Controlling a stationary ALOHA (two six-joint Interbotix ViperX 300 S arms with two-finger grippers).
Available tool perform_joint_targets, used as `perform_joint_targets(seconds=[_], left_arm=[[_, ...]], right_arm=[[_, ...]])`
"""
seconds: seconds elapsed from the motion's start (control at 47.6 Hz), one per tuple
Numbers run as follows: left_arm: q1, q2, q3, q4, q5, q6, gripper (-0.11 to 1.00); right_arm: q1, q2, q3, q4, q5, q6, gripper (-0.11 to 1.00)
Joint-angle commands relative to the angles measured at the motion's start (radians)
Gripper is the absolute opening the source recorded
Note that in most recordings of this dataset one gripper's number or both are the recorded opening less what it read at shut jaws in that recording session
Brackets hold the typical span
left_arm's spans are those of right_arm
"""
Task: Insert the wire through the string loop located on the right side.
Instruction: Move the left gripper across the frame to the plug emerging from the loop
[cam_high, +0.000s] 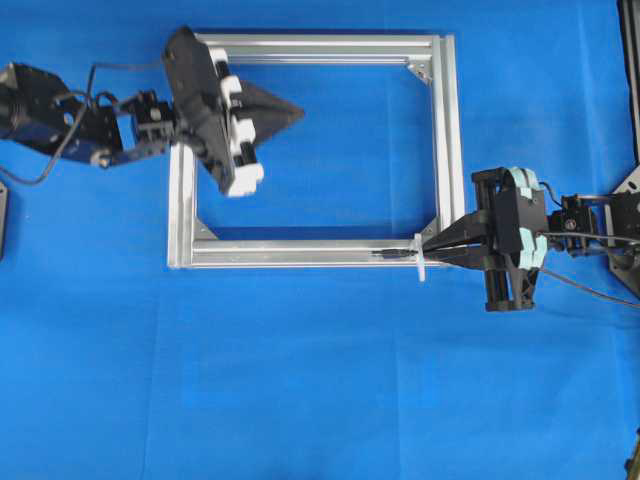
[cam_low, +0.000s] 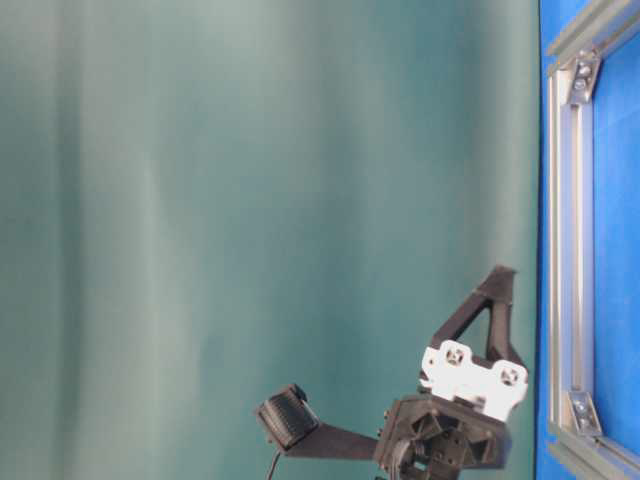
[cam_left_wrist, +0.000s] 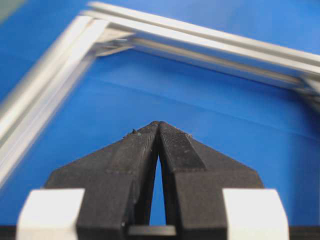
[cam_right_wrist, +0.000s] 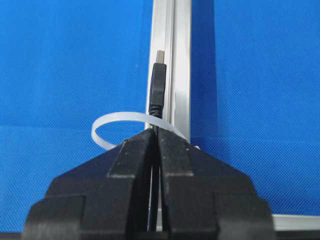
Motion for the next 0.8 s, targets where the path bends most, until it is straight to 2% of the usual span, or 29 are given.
perform_joint_targets(seconds=[0.0,0.231,0.378,0.777], left_arm=[[-0.052,-0.031,-0.008,0.002,-0.006,-0.002,0.0],[-0.169,-0.031,-0.008,0.002,0.008,-0.008,0.0],[-0.216,-0.031,-0.009,0.002,0.044,-0.008,0.0],[-0.244,-0.026,-0.032,0.002,0.071,-0.008,0.0]], right_arm=[[0.002,-0.005,-0.017,0.0,-0.008,-0.002,-0.04],[0.002,-0.005,-0.015,0.0,-0.008,-0.002,-0.04],[0.002,-0.005,-0.017,0.0,-0.008,-0.002,-0.04],[0.002,-0.005,-0.017,0.0,-0.006,-0.003,-0.04]])
